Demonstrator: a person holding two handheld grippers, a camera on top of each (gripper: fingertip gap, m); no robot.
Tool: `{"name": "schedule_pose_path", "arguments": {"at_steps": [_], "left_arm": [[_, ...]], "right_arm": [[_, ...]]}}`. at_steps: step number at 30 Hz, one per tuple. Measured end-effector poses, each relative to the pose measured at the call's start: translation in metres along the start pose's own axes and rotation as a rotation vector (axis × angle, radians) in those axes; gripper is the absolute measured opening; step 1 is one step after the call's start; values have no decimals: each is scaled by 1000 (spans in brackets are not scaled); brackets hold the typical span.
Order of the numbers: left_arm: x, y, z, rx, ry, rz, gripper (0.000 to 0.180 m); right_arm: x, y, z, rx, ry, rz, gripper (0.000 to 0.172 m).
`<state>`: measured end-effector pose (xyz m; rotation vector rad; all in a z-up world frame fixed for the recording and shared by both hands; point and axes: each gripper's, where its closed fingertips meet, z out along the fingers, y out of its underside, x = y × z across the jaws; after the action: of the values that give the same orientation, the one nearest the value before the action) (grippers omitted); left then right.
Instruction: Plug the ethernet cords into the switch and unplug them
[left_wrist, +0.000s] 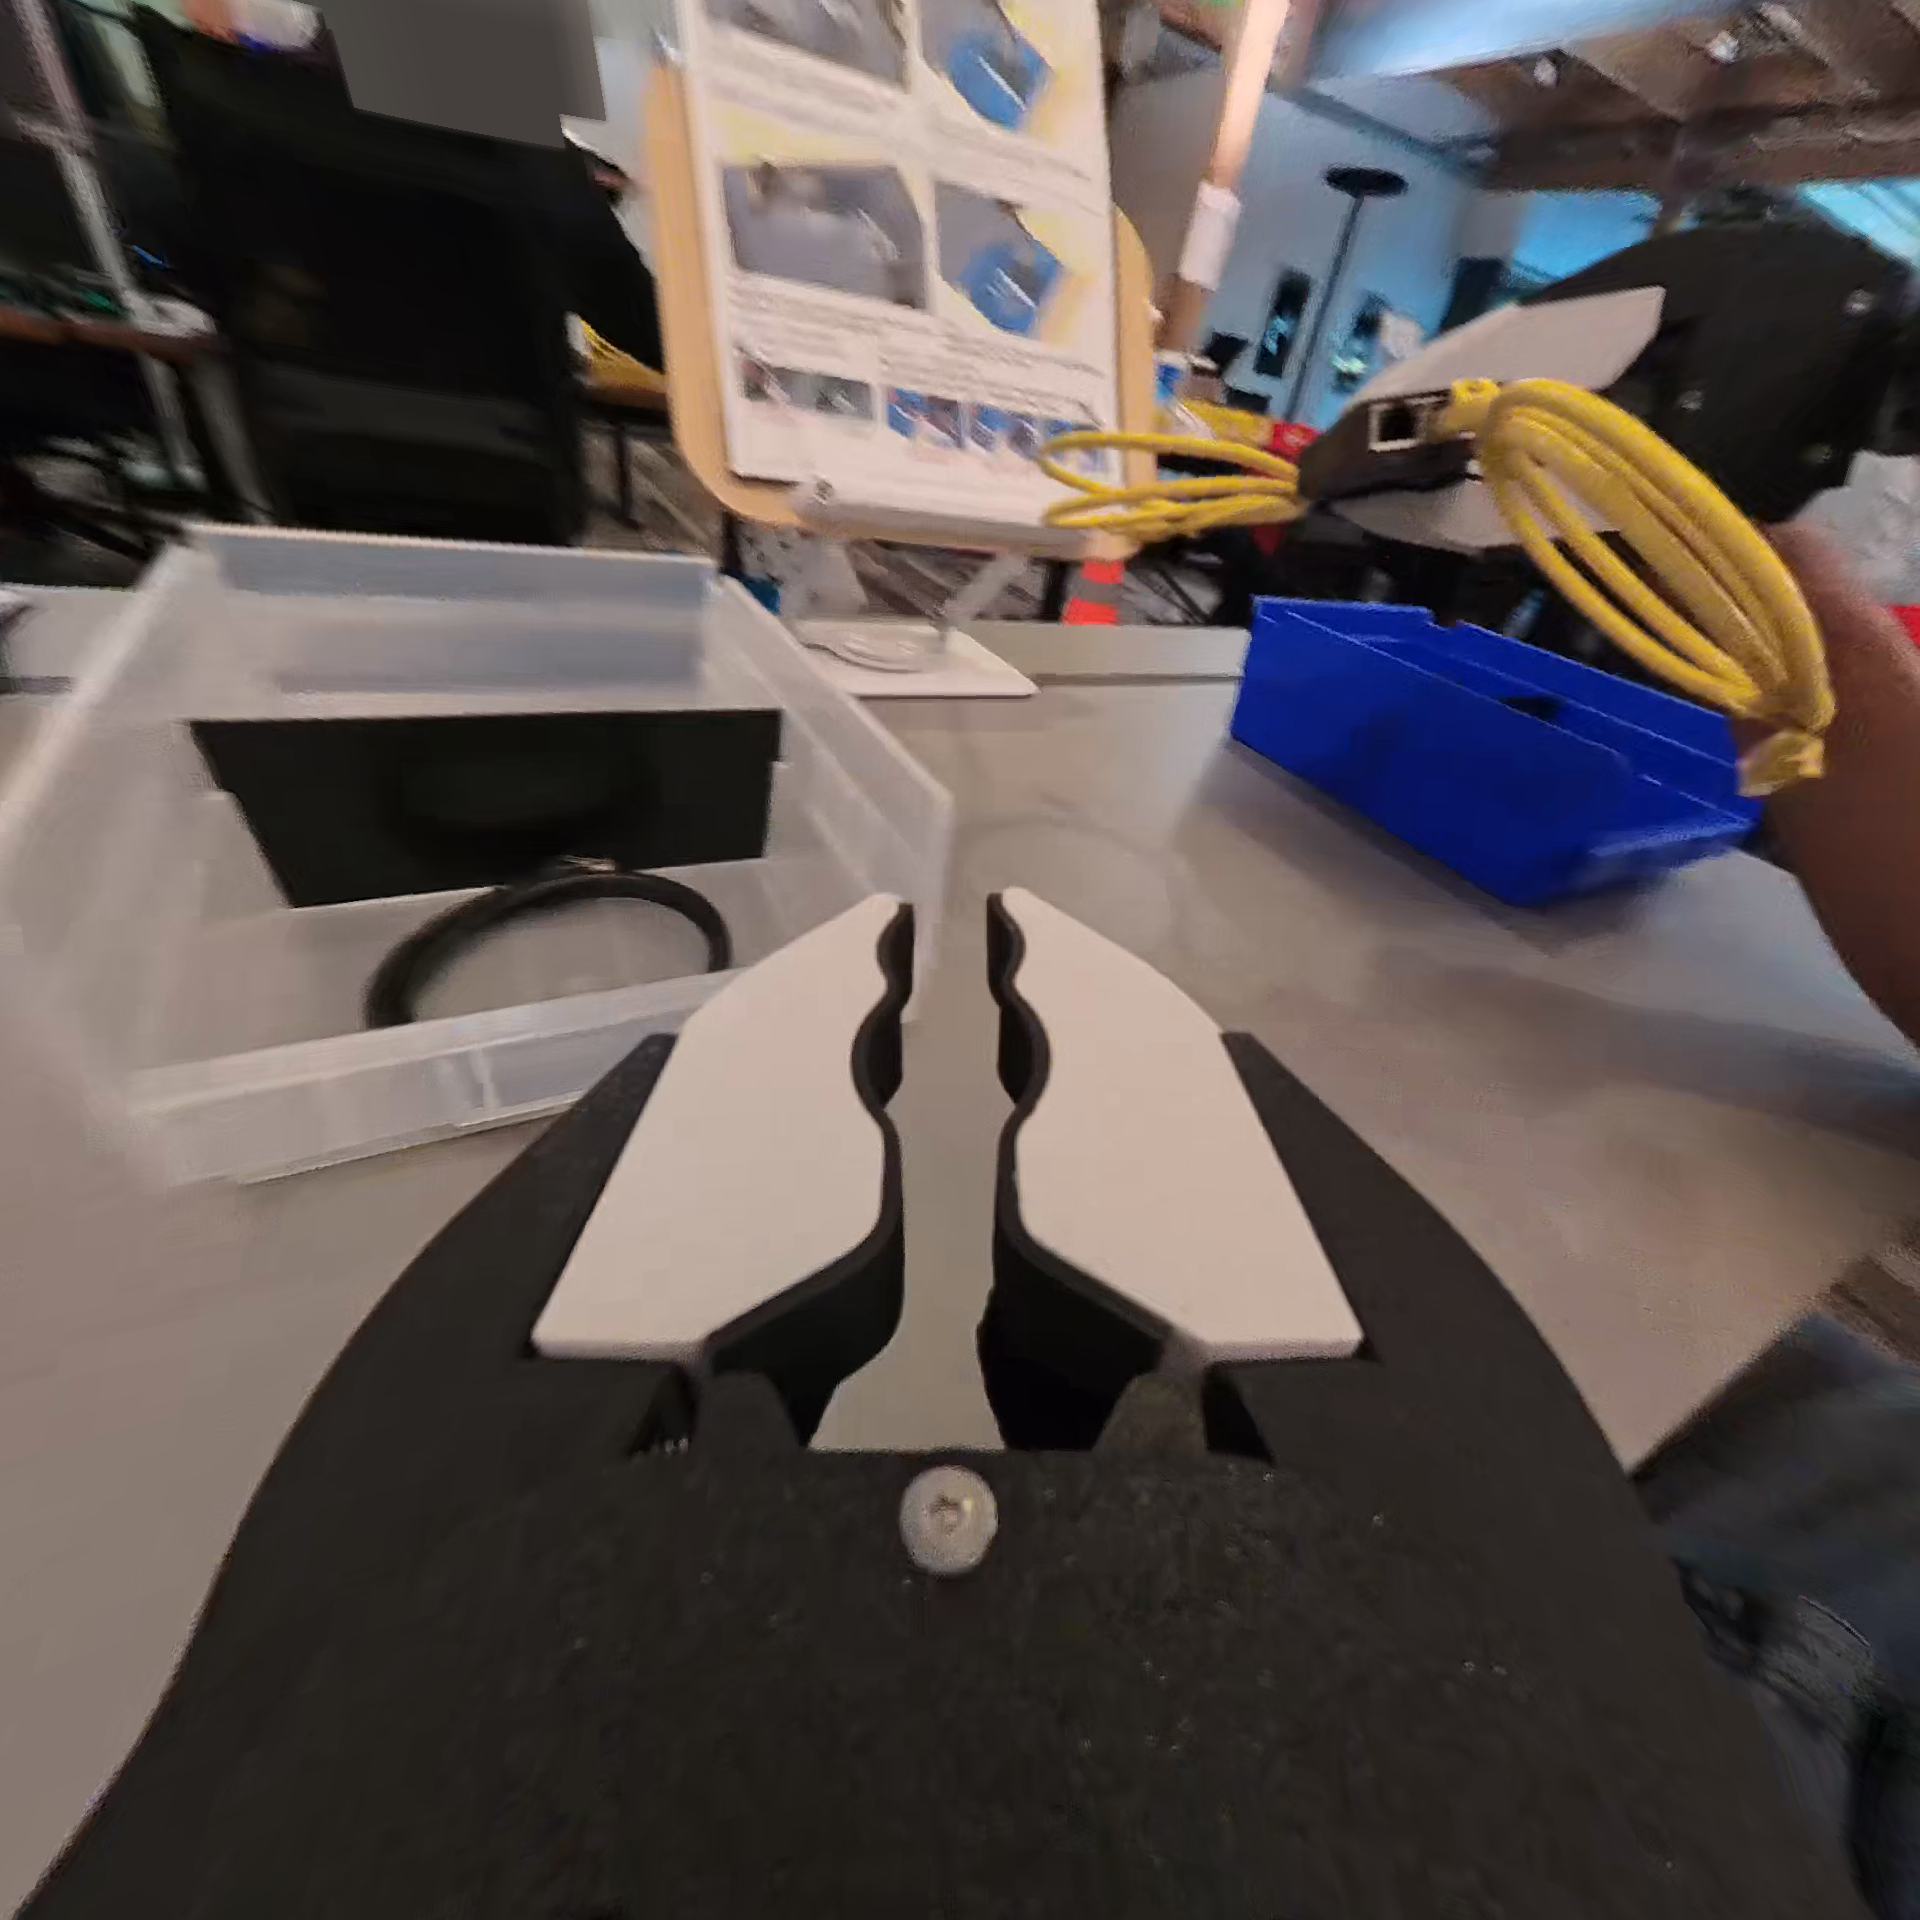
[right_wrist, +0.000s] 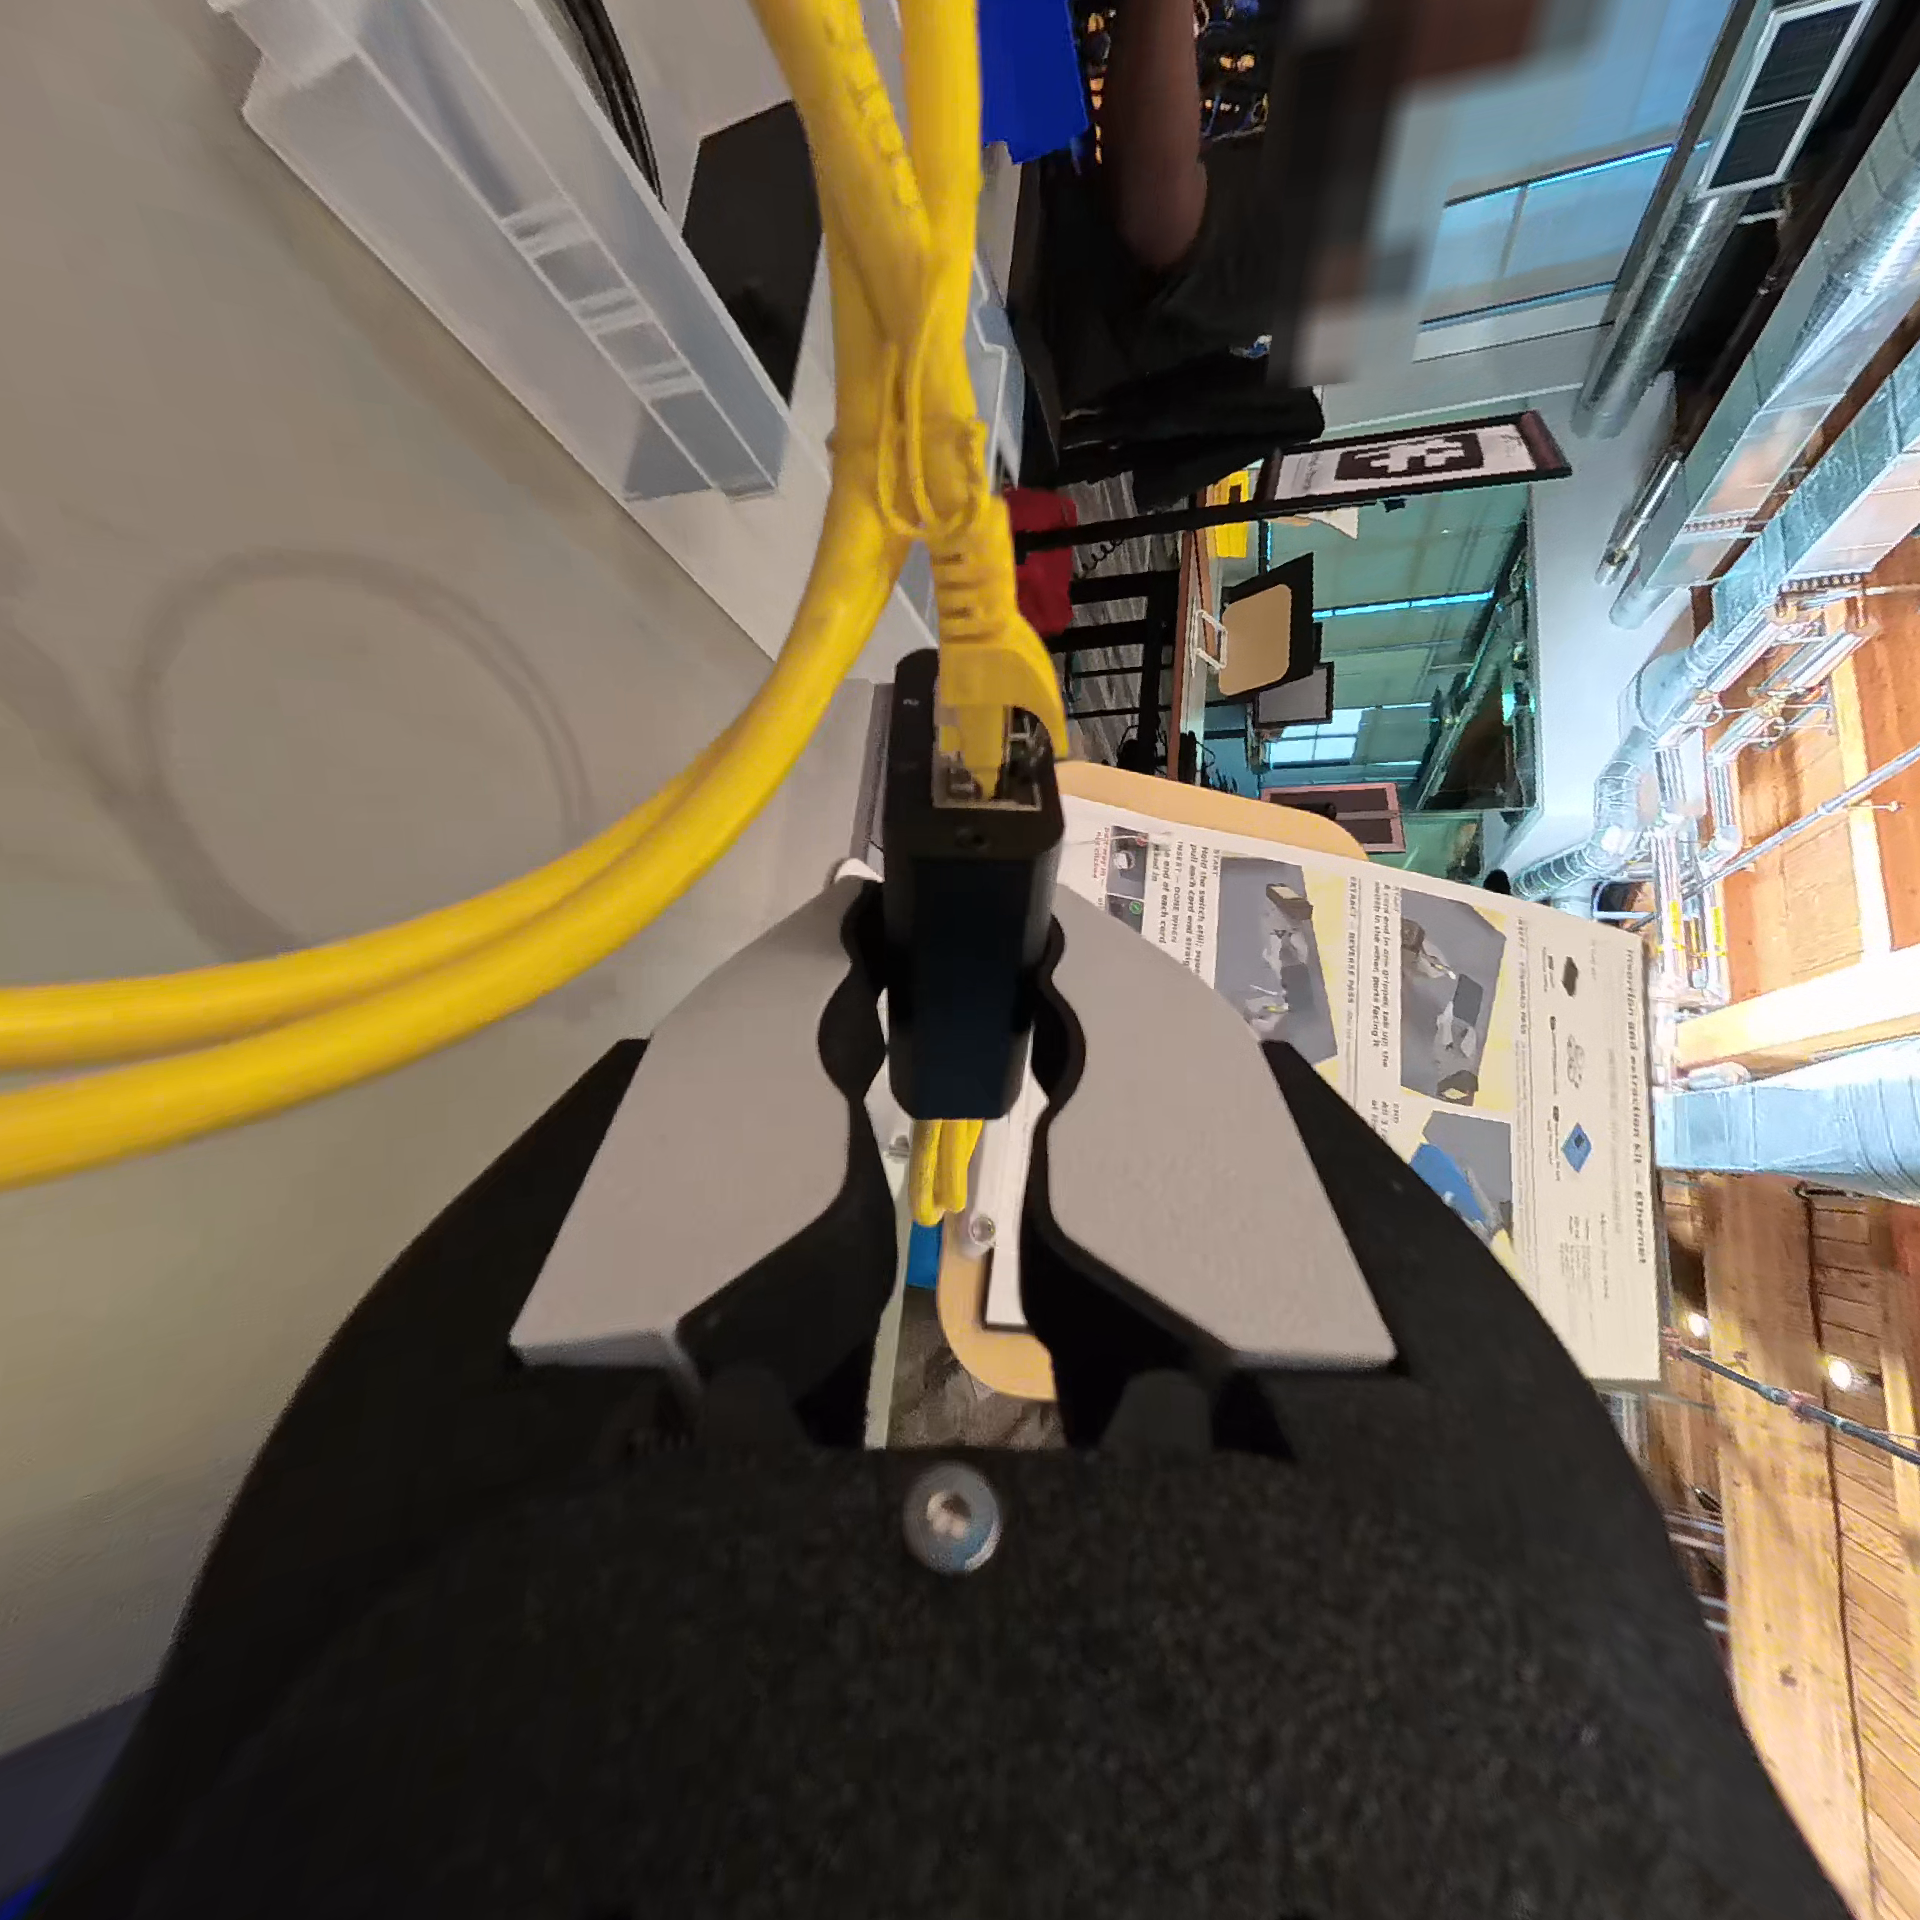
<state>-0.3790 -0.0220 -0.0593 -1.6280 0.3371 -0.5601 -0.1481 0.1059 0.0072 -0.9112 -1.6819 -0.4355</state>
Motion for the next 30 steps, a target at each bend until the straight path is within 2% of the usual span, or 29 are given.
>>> {"name": "schedule_pose_path", "arguments": {"at_steps": [1, 2, 4, 5, 10, 12, 14, 15, 16, 18, 21, 24, 30], "left_arm": [[-5, 1, -2, 0, -28, -7, 15], [-7, 5, 0, -40, -28, -40, 25], [-3, 17, 8, -136, 36, -138, 48], [-2, 23, 11, -168, 58, -172, 54], [-21, 22, 29, -232, 32, -179, 53], [-36, 13, 42, -322, 9, -134, 41], [-52, 4, 57, -443, -8, -71, 43], [-64, 4, 66, -529, -33, -32, 51], [-80, 7, 75, -619, -72, 14, 55], [-118, 18, 94, -757, -193, 103, 50], [-148, 43, 118, -914, -223, 92, 41], [-165, 54, 134, -942, -237, 69, 40], [-181, 79, 136, -1062, -276, 179, 40]], "right_arm": [[2, 2, -1, -10, 4, -3, 24], [3, 5, -1, -21, 8, -7, 24], [4, 9, -2, -36, 13, -5, 24], [4, 10, -2, -39, 11, -3, 24], [2, 11, 0, -39, 3, -1, 24], [0, 11, 1, -42, -2, -4, 24], [1, 11, 2, -53, 1, -9, 24], [1, 11, 1, -56, 2, -11, 24], [1, 11, 1, -55, 4, -14, 24], [3, 9, -1, -49, 7, -12, 24], [3, 8, -3, -45, 9, -14, 24], [4, 7, -4, -47, 10, -19, 24], [3, 6, -3, -40, 3, -17, 24]]}}
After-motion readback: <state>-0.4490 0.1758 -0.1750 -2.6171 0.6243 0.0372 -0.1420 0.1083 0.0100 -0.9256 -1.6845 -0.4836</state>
